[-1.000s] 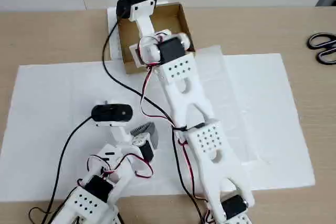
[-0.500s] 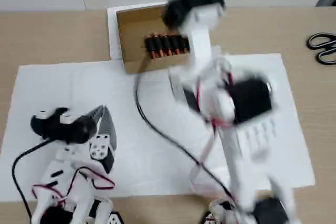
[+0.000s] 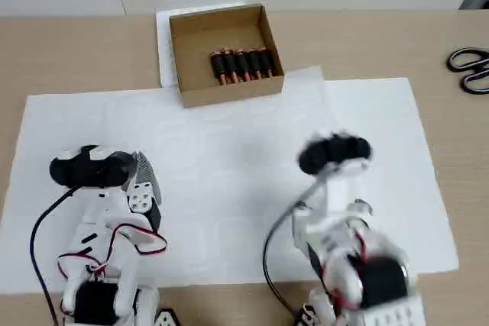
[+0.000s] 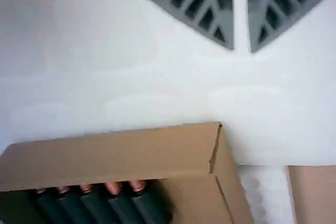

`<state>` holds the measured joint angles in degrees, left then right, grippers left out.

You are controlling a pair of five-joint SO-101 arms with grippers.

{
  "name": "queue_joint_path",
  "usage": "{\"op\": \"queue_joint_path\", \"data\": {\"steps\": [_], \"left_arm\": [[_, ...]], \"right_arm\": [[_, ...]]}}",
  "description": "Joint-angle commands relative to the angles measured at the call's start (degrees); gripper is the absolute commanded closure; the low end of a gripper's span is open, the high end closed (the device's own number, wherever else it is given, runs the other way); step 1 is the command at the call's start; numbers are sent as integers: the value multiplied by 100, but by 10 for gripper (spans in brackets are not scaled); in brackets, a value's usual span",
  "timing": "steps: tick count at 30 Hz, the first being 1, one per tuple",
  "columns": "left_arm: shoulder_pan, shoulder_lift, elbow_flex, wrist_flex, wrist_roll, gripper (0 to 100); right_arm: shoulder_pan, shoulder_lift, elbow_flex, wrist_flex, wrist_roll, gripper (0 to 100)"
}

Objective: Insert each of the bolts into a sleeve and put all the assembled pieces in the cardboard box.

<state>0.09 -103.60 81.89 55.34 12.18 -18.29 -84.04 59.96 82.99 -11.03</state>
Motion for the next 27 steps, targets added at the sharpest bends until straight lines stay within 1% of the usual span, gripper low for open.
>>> {"op": "queue_joint_path", "data": {"steps": [1, 3, 5, 8, 11, 14, 15, 17, 20, 21, 23, 27], "left_arm": [[9, -70, 374, -422, 53, 993], [-9, -70, 585, -536, 53, 993], [0, -70, 725, -730, 53, 993], [-9, -70, 848, -967, 53, 993], [0, -70, 1130, -1152, 53, 993], [0, -70, 1341, -1178, 53, 993], [-9, -70, 1367, -1178, 53, 993], [-9, -70, 1393, -1178, 53, 993], [-9, -70, 1437, -1178, 53, 993], [-9, -70, 1437, -1169, 53, 993], [9, -70, 1437, -1178, 53, 993], [-9, -70, 1437, -1134, 53, 993]], "right_arm": [[119, -1508, 589, -66, -9, 641], [101, -2070, 686, -66, 0, 642], [251, -1947, 835, -101, 0, 642], [725, -1596, 1240, -593, -35, 642], [1200, -1508, 2031, -884, -18, 642], [1516, -1508, 2664, -1112, -9, 645], [1552, -1508, 2769, -1156, -9, 660], [1569, -1508, 2901, -1218, -9, 748], [1560, -1508, 2936, -1262, -9, 983], [1560, -1508, 2936, -1270, -9, 998], [1578, -1508, 2989, -1297, -9, 950], [1587, -1640, 3086, -1552, -35, 949]]}}
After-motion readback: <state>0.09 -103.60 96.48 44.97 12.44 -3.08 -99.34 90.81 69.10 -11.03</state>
